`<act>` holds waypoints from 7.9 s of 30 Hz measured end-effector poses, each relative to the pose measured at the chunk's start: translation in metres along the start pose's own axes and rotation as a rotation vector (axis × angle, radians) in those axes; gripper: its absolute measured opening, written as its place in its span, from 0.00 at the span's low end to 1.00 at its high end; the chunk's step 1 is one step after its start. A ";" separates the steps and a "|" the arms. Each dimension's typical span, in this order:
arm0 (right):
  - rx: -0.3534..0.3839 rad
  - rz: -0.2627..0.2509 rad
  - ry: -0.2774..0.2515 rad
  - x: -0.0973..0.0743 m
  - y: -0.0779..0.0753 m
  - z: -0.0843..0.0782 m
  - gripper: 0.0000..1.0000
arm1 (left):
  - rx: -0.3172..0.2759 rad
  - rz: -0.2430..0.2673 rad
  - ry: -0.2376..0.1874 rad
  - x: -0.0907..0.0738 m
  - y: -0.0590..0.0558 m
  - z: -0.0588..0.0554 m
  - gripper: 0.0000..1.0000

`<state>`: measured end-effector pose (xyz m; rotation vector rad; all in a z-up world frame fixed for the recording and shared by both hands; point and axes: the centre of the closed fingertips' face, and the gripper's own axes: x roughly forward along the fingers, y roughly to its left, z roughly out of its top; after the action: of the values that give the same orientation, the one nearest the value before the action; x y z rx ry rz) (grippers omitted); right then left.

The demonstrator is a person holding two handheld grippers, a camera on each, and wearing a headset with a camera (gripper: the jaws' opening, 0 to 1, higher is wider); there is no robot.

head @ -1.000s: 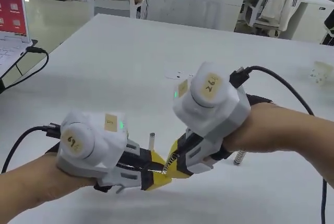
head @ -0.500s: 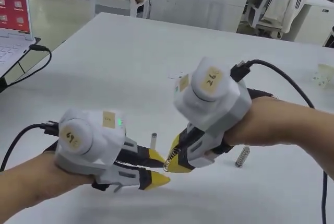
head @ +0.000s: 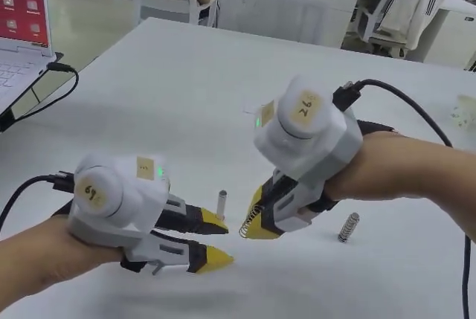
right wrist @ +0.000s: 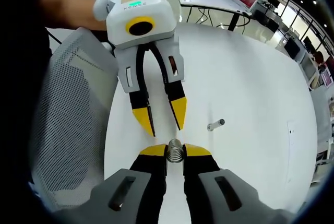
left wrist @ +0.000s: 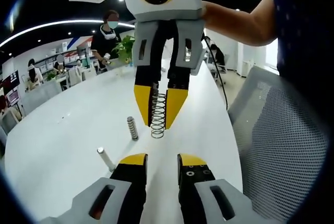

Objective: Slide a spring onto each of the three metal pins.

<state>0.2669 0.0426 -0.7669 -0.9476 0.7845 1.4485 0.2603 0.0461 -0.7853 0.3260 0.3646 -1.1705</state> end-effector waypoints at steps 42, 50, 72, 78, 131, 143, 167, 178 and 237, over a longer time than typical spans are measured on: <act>-0.042 -0.023 0.049 0.001 -0.036 0.020 0.09 | -0.165 0.133 -0.023 -0.018 0.018 -0.035 0.59; -0.053 -0.030 0.055 0.006 -0.045 0.023 0.09 | -0.184 0.148 -0.033 -0.023 0.017 -0.039 0.65; -0.053 -0.037 0.084 0.027 -0.073 0.020 0.09 | -0.219 0.190 -0.079 -0.029 0.021 -0.047 0.81; -0.060 -0.033 0.092 0.030 -0.071 0.021 0.09 | -0.217 0.193 -0.088 -0.030 0.019 -0.049 0.83; -0.031 0.005 0.143 0.070 -0.074 0.003 0.09 | -0.028 0.210 -0.086 -0.032 0.020 -0.046 0.74; -0.011 0.010 0.140 0.079 -0.076 -0.002 0.09 | -0.027 0.206 -0.075 -0.031 0.021 -0.048 0.73; 0.010 0.039 0.150 0.094 -0.073 -0.006 0.09 | -0.029 0.206 -0.063 -0.030 0.022 -0.049 0.72; 0.010 0.040 0.151 0.095 -0.071 -0.004 0.11 | -0.028 0.206 -0.063 -0.032 0.022 -0.049 0.72; 0.137 -0.051 -0.032 0.045 -0.031 -0.016 0.28 | -0.037 0.190 -0.063 -0.029 0.016 -0.035 0.76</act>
<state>0.2994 0.0519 -0.8126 -0.8328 0.8191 1.3450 0.2612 0.0908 -0.8027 0.2848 0.2929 -0.9841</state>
